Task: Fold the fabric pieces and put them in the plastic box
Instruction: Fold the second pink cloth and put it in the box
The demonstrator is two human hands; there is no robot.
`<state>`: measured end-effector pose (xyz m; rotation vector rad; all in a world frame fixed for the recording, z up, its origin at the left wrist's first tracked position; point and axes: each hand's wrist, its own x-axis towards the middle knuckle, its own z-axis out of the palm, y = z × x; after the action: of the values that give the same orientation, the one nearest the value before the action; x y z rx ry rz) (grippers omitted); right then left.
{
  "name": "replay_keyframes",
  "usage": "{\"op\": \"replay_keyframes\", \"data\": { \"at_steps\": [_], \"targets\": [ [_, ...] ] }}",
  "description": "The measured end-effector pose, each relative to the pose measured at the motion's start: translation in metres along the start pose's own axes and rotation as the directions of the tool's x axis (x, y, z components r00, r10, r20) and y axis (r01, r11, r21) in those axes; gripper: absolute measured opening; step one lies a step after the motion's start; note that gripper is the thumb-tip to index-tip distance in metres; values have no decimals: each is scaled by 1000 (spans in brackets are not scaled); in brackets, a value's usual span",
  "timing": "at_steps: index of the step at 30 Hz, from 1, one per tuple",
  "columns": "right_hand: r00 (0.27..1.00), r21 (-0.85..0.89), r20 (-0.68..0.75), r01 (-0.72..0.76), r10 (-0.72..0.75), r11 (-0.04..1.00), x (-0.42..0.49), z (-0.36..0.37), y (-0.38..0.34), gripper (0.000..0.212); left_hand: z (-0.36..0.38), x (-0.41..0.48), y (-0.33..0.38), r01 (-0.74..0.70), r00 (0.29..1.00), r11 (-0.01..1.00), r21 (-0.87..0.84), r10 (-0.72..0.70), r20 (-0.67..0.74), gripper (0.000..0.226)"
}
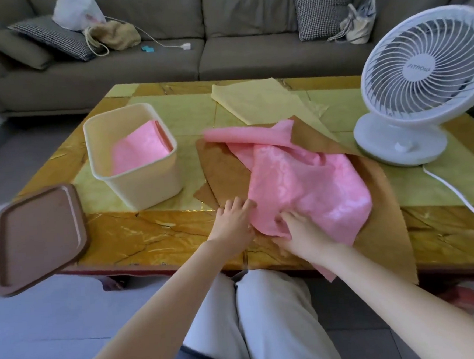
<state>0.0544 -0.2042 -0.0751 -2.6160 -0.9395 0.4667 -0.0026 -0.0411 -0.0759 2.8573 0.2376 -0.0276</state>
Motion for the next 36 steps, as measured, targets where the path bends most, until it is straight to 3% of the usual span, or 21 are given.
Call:
{"op": "replay_keyframes", "data": {
  "at_steps": [4, 7, 10, 14, 19, 23, 26, 30, 33, 36],
  "targets": [
    [996, 78, -85, 25, -19, 997, -2, -7, -1, 17, 7, 0, 12, -51, 998, 997, -49, 52, 28, 48],
    [991, 131, -129, -9, 26, 991, -4, -18, 0, 33, 5, 1, 17, -18, 1000, 997, -74, 16, -25, 38],
    [980, 174, -197, 39, -4, 984, -9, -30, -1, 34, -6, 9, 22, 14, 992, 995, -95, -26, -123, 28],
    [964, 212, -266, 27, 31, 977, -24, -42, -1, 35, -29, 24, 26, 96, 969, 981, -166, -130, -208, 31],
    [879, -8, -440, -208, 183, 978, -37, -67, 24, 34, -50, 32, 18, 130, 949, 988, -85, -149, -279, 25],
    [784, -14, -567, -316, 253, 949, -38, -95, 44, 32, -71, 33, 17, 151, 916, 983, -107, -179, -358, 18],
    [728, 18, -631, -331, 267, 944, -40, -101, 54, 37, -94, 26, 28, 33, 850, 962, -272, -170, -499, 18],
    [754, 30, -577, -366, 315, 930, -54, -84, 63, 52, -111, 3, 53, -226, 779, 910, -348, -46, -625, 18],
    [806, 13, -489, -377, 334, 926, -69, -64, 61, 53, -106, -18, 58, -265, 830, 919, -292, 64, -554, 21],
    [842, -6, -411, -386, 350, 922, -82, -46, 58, 50, -82, -40, 45, -190, 946, 968, -163, 136, -295, 25]
  ]
}}
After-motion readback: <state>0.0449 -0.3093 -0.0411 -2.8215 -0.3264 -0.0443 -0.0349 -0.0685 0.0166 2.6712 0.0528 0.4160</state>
